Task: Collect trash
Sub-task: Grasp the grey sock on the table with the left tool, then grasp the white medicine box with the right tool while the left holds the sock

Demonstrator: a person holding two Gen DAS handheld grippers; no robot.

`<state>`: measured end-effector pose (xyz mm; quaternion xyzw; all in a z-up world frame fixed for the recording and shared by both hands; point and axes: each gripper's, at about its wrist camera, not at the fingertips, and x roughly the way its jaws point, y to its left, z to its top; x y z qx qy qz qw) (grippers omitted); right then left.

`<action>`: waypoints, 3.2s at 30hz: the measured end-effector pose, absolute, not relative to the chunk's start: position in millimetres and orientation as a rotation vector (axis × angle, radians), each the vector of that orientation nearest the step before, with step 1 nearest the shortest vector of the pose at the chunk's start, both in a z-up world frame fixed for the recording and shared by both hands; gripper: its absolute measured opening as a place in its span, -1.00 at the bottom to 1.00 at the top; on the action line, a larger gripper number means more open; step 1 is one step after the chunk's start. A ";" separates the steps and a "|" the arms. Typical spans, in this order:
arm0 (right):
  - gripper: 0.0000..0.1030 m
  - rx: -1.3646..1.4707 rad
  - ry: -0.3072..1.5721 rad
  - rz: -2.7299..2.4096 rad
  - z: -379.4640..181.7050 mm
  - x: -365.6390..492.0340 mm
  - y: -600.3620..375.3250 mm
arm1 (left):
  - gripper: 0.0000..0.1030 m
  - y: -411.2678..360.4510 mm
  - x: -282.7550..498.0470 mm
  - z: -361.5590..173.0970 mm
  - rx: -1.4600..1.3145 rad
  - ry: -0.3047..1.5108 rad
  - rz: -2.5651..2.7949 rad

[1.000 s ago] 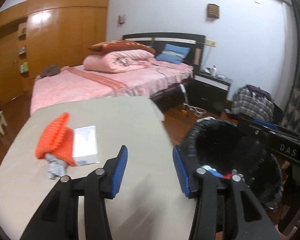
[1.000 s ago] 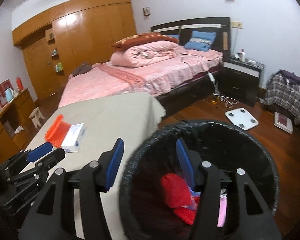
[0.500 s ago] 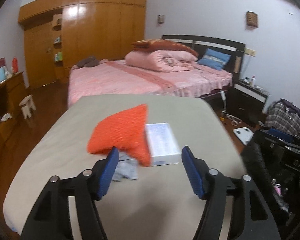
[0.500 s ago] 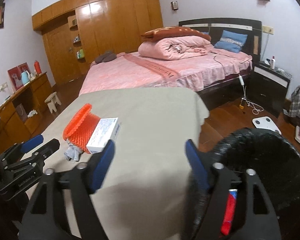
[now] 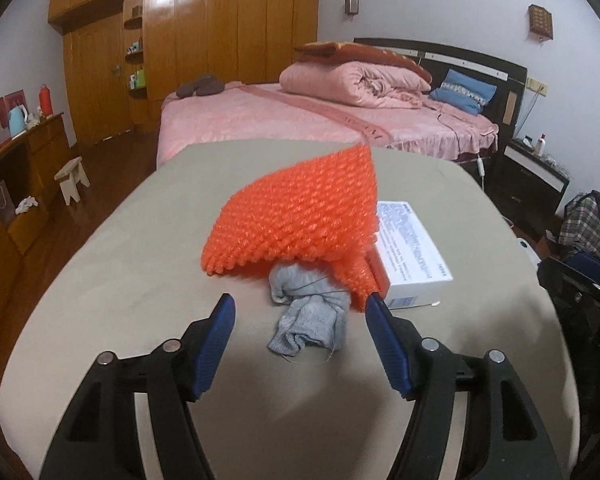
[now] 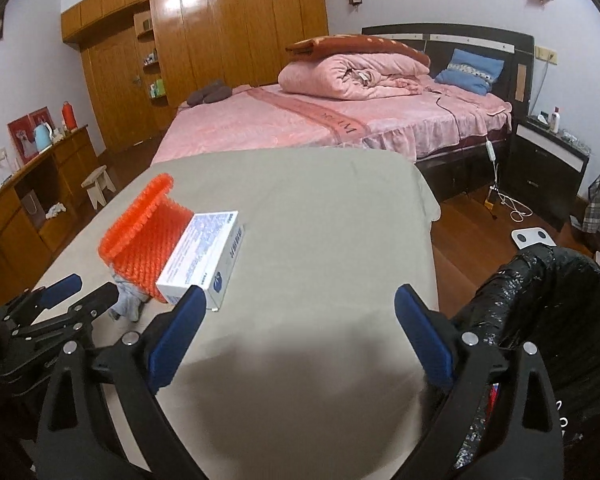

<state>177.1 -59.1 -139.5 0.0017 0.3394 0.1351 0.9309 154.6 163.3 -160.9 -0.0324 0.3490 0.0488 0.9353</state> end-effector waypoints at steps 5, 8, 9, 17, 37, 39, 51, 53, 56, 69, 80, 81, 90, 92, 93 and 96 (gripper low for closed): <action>0.80 0.007 0.705 0.279 -144.8 179.7 -57.9 | 0.06 164.2 164.8 -172.1 -0.090 0.764 0.076; 0.80 0.009 0.707 0.283 -145.1 180.6 -56.8 | -0.40 166.3 167.6 -176.1 -0.110 0.790 0.046; 0.80 0.010 0.707 0.284 -145.1 179.9 -56.3 | -0.47 166.9 166.6 -175.9 -0.116 0.788 0.038; 0.80 0.006 0.699 0.307 -143.7 184.1 -45.1 | -0.78 176.4 144.1 -155.6 -0.120 0.710 0.053; 0.80 0.017 0.755 0.299 -160.5 192.2 -34.1 | -0.07 168.2 186.3 -188.8 -0.125 0.863 0.033; 0.80 0.017 0.756 0.301 -161.1 192.1 -34.0 | -0.13 166.3 191.6 -188.6 -0.135 0.861 0.019; 0.80 0.008 0.762 0.338 -162.9 196.6 -14.5 | -0.52 185.2 154.4 -171.8 -0.164 0.777 0.042; 0.80 0.005 0.766 0.355 -163.0 199.3 -5.6 | -0.52 191.0 148.5 -172.2 -0.167 0.781 0.049; 0.80 -0.016 0.780 0.375 -166.9 203.7 11.4 | -0.52 200.2 142.0 -170.4 -0.169 0.778 0.067; 0.80 -0.060 0.871 0.287 -181.7 219.2 29.4 | -0.52 206.3 131.7 -165.0 -0.139 0.729 0.098; 0.60 -0.065 0.865 0.343 -180.6 230.0 34.1 | -0.52 207.8 126.7 -160.7 -0.158 0.702 0.122; 0.57 -0.067 0.875 0.346 -181.9 232.8 36.1 | -0.52 208.6 127.3 -160.2 -0.161 0.702 0.125; 0.12 -0.035 0.910 0.356 -180.4 228.2 29.0 | -0.52 204.6 123.7 -153.2 -0.159 0.686 0.136; 0.08 -0.025 0.891 0.348 -173.6 221.2 23.3 | -0.52 200.7 121.8 -148.2 -0.152 0.675 0.131; 0.05 -0.025 0.879 0.343 -169.0 215.9 19.7 | -0.52 199.5 121.5 -146.5 -0.152 0.672 0.129; 0.04 -0.022 0.854 0.332 -156.9 204.2 7.6 | -0.52 191.5 119.3 -139.3 -0.146 0.659 0.114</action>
